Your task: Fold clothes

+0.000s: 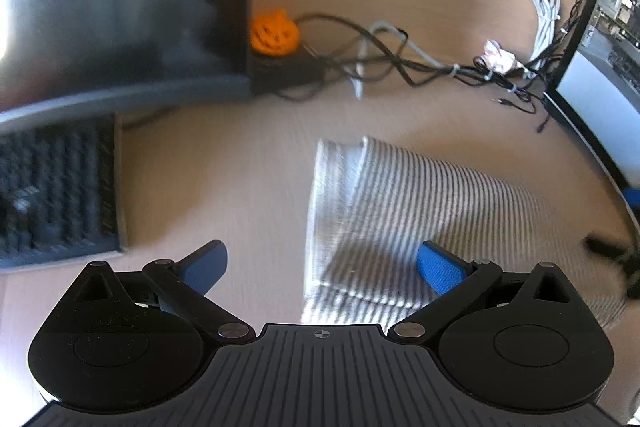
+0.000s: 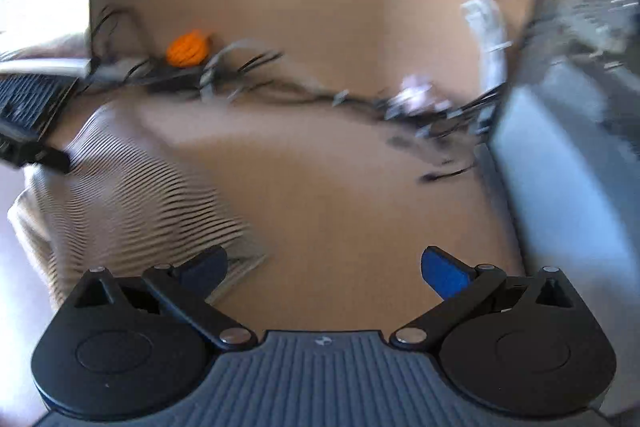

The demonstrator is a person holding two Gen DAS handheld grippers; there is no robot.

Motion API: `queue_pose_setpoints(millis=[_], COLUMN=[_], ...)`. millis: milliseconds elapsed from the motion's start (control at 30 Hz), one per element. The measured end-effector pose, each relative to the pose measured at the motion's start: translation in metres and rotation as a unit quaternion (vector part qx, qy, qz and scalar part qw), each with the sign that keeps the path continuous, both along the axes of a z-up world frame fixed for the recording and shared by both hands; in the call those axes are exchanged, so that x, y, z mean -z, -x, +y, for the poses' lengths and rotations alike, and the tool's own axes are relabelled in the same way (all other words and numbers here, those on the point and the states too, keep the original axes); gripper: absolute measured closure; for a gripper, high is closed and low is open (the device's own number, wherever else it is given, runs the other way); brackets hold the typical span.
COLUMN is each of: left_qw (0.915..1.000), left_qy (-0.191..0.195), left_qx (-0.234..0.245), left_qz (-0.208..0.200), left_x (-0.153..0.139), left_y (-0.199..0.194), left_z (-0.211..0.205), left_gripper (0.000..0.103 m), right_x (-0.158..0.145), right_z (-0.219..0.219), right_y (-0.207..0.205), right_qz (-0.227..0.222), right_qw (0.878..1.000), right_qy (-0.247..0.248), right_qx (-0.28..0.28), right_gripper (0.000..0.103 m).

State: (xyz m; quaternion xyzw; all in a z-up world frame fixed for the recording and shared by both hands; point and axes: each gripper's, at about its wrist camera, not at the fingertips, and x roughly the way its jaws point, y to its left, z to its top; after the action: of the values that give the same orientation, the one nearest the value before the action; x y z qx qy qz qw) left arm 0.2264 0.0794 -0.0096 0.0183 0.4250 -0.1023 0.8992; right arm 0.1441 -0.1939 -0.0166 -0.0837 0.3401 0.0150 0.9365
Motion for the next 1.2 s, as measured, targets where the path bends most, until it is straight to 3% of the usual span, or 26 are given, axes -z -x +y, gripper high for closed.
queue_pose_setpoints(millis=[200, 300, 667, 833, 1000, 1067, 1200], left_qw=[0.9998, 0.9992, 0.9985, 0.9984, 0.9981, 0.9984, 0.9989], left_qy=[-0.019, -0.038, -0.052, -0.053, -0.053, -0.048, -0.031], left_qx=[-0.006, -0.003, 0.008, 0.015, 0.024, 0.024, 0.034], left_qz=[0.002, -0.008, -0.018, -0.015, -0.018, -0.017, -0.008], left_x=[0.001, 0.001, 0.000, 0.005, 0.010, 0.011, 0.011], left_y=[0.006, 0.011, 0.016, 0.016, 0.022, 0.023, 0.028], left_z=[0.007, 0.004, 0.002, 0.002, 0.000, 0.000, -0.005], left_gripper=[0.000, 0.000, 0.000, 0.000, 0.000, 0.000, 0.000], right_x=[0.007, 0.005, -0.037, -0.026, 0.017, 0.019, 0.017], right_z=[0.040, 0.063, 0.031, 0.041, 0.063, 0.065, 0.072], right_y=[0.035, 0.047, 0.037, 0.023, 0.000, -0.004, -0.008], right_qz=[-0.005, -0.033, -0.023, 0.007, 0.068, 0.062, 0.022], right_qw=[0.992, 0.987, 0.995, 0.994, 0.994, 0.994, 0.992], right_qy=[0.056, 0.082, -0.028, -0.075, -0.044, -0.030, 0.065], right_qx=[-0.110, -0.131, -0.089, -0.073, -0.069, -0.082, -0.104], right_gripper=[0.000, 0.000, 0.000, 0.000, 0.000, 0.000, 0.000])
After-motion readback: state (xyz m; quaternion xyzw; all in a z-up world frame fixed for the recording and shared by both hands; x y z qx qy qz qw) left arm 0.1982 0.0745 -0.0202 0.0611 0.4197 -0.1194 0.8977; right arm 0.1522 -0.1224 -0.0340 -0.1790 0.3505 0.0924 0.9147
